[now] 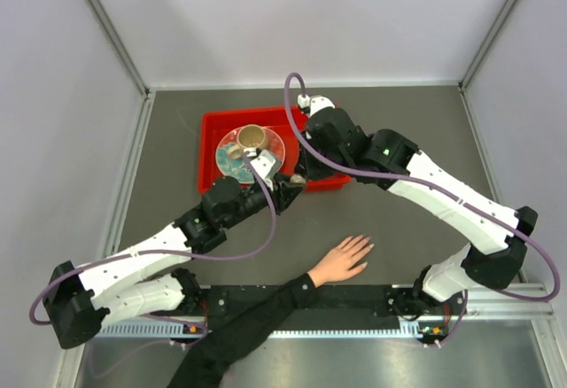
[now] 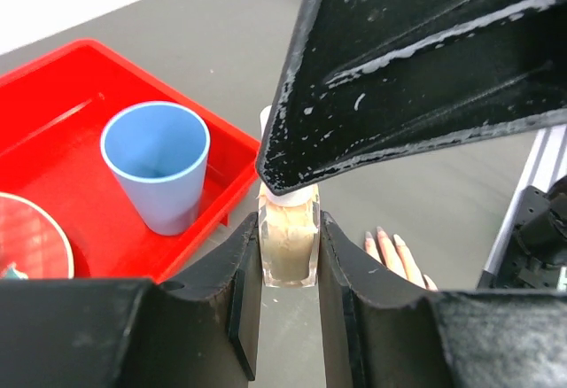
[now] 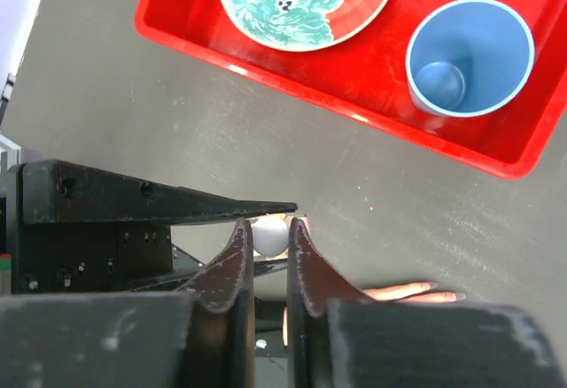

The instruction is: Paint the nails

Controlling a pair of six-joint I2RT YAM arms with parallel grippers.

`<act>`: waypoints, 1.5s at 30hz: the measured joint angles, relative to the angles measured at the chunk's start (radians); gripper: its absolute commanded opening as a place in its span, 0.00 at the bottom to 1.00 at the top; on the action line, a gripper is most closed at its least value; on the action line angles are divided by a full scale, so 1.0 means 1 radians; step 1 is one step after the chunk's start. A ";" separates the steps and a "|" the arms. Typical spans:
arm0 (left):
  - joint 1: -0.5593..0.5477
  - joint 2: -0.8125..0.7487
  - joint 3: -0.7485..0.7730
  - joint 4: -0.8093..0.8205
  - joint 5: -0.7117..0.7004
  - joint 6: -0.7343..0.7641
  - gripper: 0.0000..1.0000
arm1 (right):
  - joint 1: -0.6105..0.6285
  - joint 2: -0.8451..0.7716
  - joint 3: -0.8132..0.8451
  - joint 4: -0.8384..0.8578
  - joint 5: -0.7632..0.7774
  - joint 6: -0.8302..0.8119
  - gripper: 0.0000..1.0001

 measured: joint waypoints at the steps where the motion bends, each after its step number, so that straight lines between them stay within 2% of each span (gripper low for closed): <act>1: 0.000 -0.004 0.000 -0.007 0.000 -0.008 0.00 | 0.000 0.000 -0.001 0.001 -0.003 -0.008 0.00; 5: 0.005 -0.021 0.002 -0.040 0.035 -0.040 0.00 | 0.000 -0.018 -0.028 0.020 -0.043 -0.054 0.00; 9: 0.013 -0.045 0.021 -0.111 0.177 -0.076 0.00 | -0.001 -0.085 -0.094 0.040 -0.167 -0.154 0.00; 13: 0.016 -0.070 0.041 -0.128 0.441 -0.145 0.00 | -0.008 -0.215 -0.184 0.078 -0.440 -0.335 0.00; 17: 0.007 -0.060 0.080 -0.054 0.739 -0.255 0.00 | -0.008 -0.327 -0.237 0.127 -0.720 -0.480 0.00; 20: 0.001 -0.049 0.130 -0.034 0.855 -0.275 0.00 | -0.007 -0.340 -0.233 0.162 -0.854 -0.545 0.00; 22: 0.001 -0.052 0.155 -0.074 0.874 -0.256 0.00 | -0.007 -0.341 -0.228 0.182 -0.899 -0.567 0.00; 23: 0.001 -0.055 0.165 -0.098 0.870 -0.241 0.00 | -0.008 -0.341 -0.230 0.190 -0.907 -0.573 0.00; 24: 0.001 -0.060 0.176 -0.128 0.859 -0.222 0.00 | -0.007 -0.341 -0.230 0.196 -0.904 -0.575 0.19; 27: 0.000 -0.081 0.205 -0.222 0.757 -0.165 0.00 | -0.007 -0.341 -0.229 0.212 -0.842 -0.550 0.57; 28: -0.001 -0.087 0.216 -0.243 0.680 -0.151 0.00 | -0.005 -0.338 -0.229 0.216 -0.777 -0.536 0.61; 35: 0.000 -0.107 0.234 -0.308 0.138 -0.075 0.00 | 0.013 -0.237 -0.177 0.162 -0.316 -0.218 0.64; 37: 0.000 -0.094 0.234 -0.308 0.056 -0.058 0.00 | 0.053 -0.205 -0.152 0.136 -0.175 -0.150 0.61; 40: 0.000 -0.064 0.234 -0.309 -0.024 -0.039 0.00 | 0.117 -0.165 -0.093 0.105 -0.035 -0.103 0.49; 45: 0.000 -0.035 0.234 -0.336 -0.083 -0.028 0.00 | 0.132 -0.152 -0.036 0.095 0.075 -0.074 0.49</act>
